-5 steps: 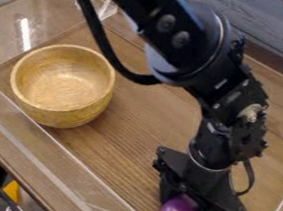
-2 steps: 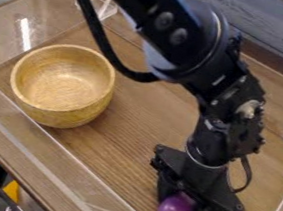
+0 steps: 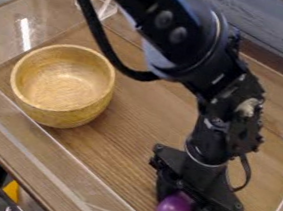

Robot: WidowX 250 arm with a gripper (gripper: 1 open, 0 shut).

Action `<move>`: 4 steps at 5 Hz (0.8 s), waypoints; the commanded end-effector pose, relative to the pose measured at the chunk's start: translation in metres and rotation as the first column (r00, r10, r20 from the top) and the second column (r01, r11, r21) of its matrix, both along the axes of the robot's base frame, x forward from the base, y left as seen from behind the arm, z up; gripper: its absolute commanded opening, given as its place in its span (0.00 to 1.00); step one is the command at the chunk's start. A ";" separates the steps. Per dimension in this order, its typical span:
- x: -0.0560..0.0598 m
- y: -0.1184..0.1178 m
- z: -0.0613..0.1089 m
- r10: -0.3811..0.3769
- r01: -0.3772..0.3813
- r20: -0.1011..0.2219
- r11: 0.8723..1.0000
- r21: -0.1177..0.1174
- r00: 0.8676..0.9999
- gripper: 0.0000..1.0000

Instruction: Remove the purple eggplant from inside the brown bowl and put it on the table

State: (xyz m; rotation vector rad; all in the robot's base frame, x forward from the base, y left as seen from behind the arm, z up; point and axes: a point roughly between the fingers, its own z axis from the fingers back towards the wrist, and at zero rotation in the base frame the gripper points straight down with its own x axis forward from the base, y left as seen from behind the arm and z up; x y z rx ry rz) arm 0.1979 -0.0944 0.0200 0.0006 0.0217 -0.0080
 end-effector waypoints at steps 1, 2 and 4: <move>0.010 -0.003 0.011 0.013 -0.012 0.048 1.000 -0.027 0.999 0.00; 0.010 -0.003 0.010 0.015 -0.014 0.044 1.000 -0.028 0.999 0.00; 0.011 0.002 0.010 0.027 -0.026 0.043 0.999 -0.021 0.999 0.00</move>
